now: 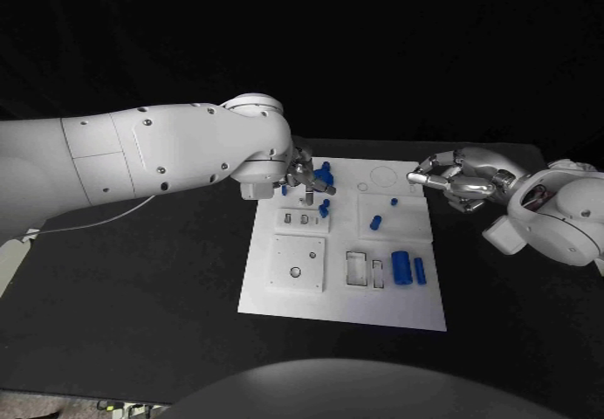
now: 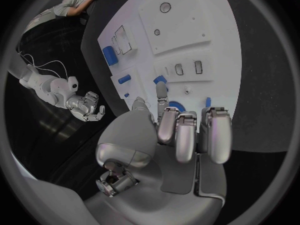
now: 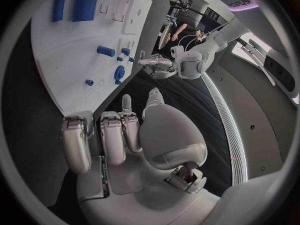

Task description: Assemble the parts on the task board

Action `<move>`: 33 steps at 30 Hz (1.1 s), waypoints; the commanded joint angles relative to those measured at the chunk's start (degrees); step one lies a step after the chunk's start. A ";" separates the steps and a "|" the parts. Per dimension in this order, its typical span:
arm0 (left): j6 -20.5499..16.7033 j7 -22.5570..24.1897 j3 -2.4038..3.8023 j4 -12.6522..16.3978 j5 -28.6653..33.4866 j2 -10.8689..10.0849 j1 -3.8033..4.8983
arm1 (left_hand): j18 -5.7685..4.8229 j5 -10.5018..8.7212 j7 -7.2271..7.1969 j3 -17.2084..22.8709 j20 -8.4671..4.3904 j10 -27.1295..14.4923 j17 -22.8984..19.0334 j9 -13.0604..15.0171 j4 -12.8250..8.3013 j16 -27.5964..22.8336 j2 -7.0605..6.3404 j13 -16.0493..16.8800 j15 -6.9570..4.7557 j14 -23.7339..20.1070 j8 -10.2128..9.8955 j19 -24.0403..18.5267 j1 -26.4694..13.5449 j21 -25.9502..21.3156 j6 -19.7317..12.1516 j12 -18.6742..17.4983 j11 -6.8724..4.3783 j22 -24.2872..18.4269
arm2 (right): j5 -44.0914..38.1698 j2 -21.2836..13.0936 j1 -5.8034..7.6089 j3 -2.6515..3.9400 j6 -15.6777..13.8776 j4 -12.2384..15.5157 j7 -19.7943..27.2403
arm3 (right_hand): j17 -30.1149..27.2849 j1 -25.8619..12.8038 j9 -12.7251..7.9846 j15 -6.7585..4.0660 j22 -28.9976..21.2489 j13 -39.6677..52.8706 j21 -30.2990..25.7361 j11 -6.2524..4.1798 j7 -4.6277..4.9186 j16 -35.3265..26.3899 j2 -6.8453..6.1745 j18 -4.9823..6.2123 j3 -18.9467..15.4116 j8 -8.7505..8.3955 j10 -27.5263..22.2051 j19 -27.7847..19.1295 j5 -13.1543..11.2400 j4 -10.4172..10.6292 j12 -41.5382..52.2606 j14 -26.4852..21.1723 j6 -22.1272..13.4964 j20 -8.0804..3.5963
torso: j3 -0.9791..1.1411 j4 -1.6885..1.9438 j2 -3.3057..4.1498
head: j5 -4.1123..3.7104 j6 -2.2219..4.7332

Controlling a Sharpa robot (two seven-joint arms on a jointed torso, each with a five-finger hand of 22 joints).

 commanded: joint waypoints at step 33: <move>0.63 -6.65 0.01 -5.67 1.82 3.79 -2.80 | -0.71 1.06 1.57 1.41 1.34 10.47 15.08 -0.73 -0.18 0.14 0.42 22.28 0.89 5.43 -8.45 0.84 1.30 -0.47 -0.88 5.68 -2.74 7.31 | 0.14 0.82 -0.03 -0.04 2.36 -0.55 -1.22 | 15.08 -0.88 0.33 0.58 14.69 14.67 -0.64 -1.14 0.17 0.19 1.05 -0.50 -0.35 -0.57 7.89 5.00 2.19 0.10 -0.20 5.88 -0.47 0.61 | -0.03 0.10 -0.18 | 0.18 0.00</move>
